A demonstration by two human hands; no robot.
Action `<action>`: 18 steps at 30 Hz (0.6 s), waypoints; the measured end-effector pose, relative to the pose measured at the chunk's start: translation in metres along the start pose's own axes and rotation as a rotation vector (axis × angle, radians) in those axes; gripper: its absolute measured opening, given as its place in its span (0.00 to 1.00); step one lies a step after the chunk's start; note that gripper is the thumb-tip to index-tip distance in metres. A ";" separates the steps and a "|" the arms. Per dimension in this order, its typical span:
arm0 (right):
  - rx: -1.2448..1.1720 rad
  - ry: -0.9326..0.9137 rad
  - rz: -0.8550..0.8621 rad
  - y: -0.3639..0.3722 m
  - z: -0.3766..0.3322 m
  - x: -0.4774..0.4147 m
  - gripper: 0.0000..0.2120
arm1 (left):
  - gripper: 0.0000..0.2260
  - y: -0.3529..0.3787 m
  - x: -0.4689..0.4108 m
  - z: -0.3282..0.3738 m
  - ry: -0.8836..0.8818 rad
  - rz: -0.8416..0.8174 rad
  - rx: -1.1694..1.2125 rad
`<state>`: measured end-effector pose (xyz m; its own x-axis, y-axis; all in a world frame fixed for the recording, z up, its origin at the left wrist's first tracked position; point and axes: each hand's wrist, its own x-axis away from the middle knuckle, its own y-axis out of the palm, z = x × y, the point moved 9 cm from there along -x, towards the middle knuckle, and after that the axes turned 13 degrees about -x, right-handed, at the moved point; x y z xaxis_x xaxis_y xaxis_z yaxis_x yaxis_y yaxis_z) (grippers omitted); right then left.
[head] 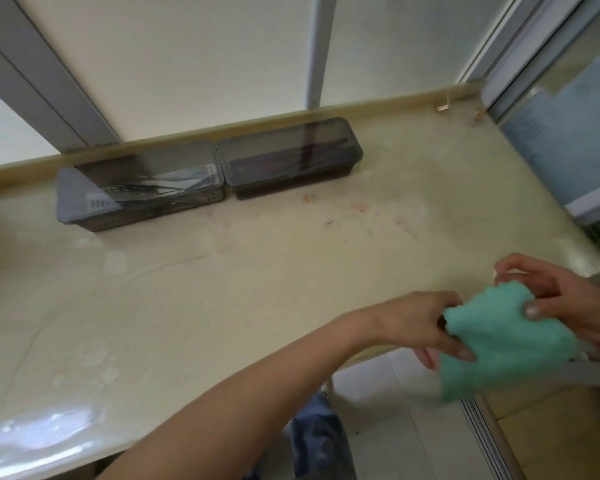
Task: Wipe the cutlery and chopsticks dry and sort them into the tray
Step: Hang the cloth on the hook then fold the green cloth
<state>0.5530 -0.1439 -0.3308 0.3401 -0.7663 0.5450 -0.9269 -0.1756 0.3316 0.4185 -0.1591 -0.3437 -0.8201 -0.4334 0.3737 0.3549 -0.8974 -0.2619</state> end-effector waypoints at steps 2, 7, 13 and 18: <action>0.116 -0.016 0.081 -0.008 -0.001 -0.015 0.20 | 0.12 -0.001 -0.003 -0.012 -0.074 0.089 0.130; 0.356 -0.080 0.328 -0.020 0.021 -0.087 0.18 | 0.12 -0.041 -0.012 -0.108 -0.475 0.487 0.058; 0.364 -0.248 0.535 -0.021 0.027 -0.140 0.22 | 0.12 -0.044 0.002 -0.175 -0.722 0.604 0.106; 0.639 -0.431 0.816 -0.019 0.014 -0.124 0.16 | 0.09 -0.049 0.020 -0.183 -0.784 0.630 0.042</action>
<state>0.5265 -0.0545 -0.4155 -0.3744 -0.9250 0.0655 -0.8004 0.2867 -0.5265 0.3028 -0.1083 -0.4864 0.0444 -0.7481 0.6621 0.6498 -0.4818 -0.5880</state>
